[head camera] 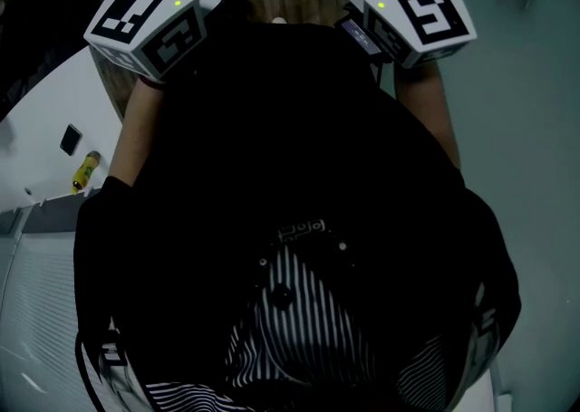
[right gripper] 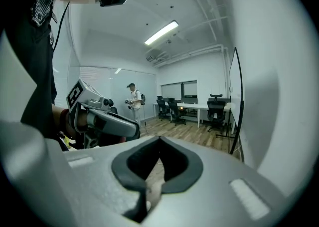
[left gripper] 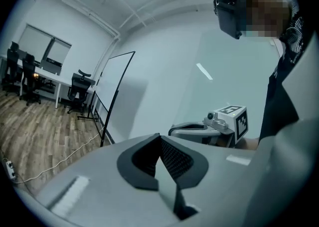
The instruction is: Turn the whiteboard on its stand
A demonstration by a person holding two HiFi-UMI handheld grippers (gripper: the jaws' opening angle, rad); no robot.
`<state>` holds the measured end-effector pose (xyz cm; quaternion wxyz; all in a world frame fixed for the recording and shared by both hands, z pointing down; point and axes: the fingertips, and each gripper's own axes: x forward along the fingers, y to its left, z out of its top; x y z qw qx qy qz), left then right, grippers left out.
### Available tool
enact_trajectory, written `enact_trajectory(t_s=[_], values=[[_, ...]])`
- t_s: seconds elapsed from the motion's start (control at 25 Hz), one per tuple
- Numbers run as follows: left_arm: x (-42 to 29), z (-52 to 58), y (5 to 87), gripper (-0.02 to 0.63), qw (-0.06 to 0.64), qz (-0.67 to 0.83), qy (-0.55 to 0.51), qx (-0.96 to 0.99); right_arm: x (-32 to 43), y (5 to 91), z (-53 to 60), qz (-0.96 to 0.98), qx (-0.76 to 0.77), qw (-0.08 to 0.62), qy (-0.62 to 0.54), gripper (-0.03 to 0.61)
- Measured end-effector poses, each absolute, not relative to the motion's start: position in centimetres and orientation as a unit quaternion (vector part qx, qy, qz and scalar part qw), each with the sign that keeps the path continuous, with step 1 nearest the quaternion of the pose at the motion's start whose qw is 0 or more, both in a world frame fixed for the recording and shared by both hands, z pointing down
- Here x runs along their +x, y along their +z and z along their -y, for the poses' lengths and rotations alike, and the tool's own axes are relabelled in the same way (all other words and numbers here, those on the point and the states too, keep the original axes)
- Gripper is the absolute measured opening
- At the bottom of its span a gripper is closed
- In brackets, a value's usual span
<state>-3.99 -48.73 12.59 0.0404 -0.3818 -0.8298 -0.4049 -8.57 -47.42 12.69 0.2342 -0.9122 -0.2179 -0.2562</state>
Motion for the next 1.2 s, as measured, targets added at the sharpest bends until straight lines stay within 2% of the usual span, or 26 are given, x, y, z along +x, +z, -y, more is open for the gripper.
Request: enact_trajectory(t_s=[0.2,0.44,0.6,0.88,1.2], values=[[-3.5,47.3,11.5,0.0,0.039,0.852,-0.343,-0.393,-7.2,13.2,45.5,0.228,-0.922,0.222,-0.22,0.001],[-2.7,48.4,13.2,0.0,0.035,0.809,-0.403,-0.426,-5.7,13.1,44.8,0.152,-0.923,0.287,-0.206,0.0],[-2.8,47.8,12.3,0.001,0.045,0.828,-0.371,-0.417,-6.5,13.1,44.2,0.175,-0.926,0.249,-0.224,0.001],[-2.9,47.7,12.0,0.002,0.043,0.835,-0.362,-0.412,-6.5,12.5,44.7,0.174,-0.928,0.242,-0.222,0.002],[-2.8,47.9,12.3,0.0,0.038,0.82,-0.386,-0.42,-7.8,11.5,42.6,0.195,-0.918,0.273,-0.21,0.001]])
